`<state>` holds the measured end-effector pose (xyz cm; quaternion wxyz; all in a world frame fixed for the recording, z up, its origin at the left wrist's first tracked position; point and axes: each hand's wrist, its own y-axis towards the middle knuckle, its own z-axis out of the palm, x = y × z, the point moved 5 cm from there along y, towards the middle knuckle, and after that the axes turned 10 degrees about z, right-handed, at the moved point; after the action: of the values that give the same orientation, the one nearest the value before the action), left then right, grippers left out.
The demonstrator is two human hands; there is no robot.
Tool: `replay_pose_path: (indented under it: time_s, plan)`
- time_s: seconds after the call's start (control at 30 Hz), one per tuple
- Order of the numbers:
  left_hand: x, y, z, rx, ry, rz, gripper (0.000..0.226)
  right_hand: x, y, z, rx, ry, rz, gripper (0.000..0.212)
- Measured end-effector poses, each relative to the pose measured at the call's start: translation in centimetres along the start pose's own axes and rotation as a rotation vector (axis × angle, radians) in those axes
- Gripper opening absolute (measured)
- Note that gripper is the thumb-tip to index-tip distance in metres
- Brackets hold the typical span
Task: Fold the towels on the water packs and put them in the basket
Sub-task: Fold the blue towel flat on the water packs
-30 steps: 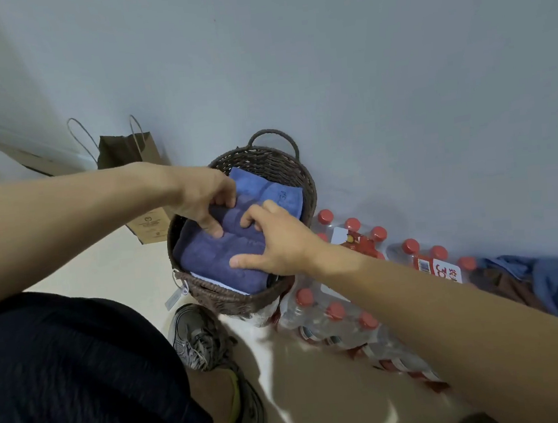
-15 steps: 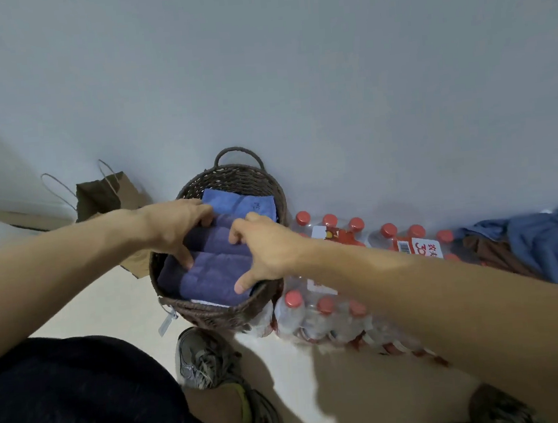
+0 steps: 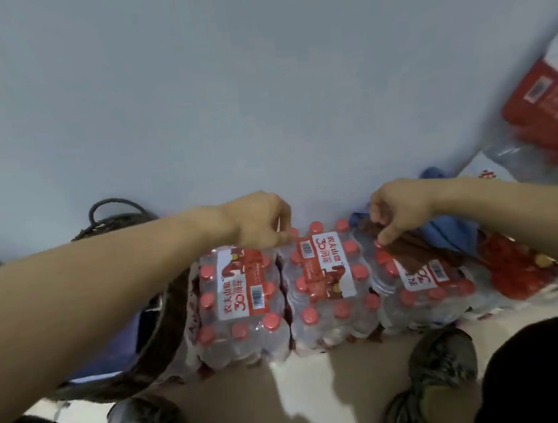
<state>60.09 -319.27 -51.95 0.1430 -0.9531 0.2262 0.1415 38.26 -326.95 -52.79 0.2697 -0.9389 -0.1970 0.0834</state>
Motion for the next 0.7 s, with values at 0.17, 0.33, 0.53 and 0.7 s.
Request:
replay_pose_path:
  time_s: [0.17, 0.33, 0.53, 0.7]
  plan:
    - [-6.4, 11.3, 3.6, -0.095, -0.089, 0.008, 0.018, -10.1, -0.6, 3.3, -0.290, 0.169, 0.154, 0.032]
    - [-10.4, 18.3, 8.6, -0.096, -0.462, -0.010, 0.053, -13.9, -0.2, 7.7, -0.284, 0.280, 0.353, 0.069]
    - [-12.6, 22.9, 13.4, -0.071, -0.880, -0.088, 0.083, -13.4, 1.2, 12.0, -0.233, 0.582, 0.495, 0.105]
    - [-12.5, 24.0, 13.6, -0.087, -1.148, -0.226, 0.068, -14.7, 2.0, 12.6, -0.212, 0.661, 0.503, 0.072]
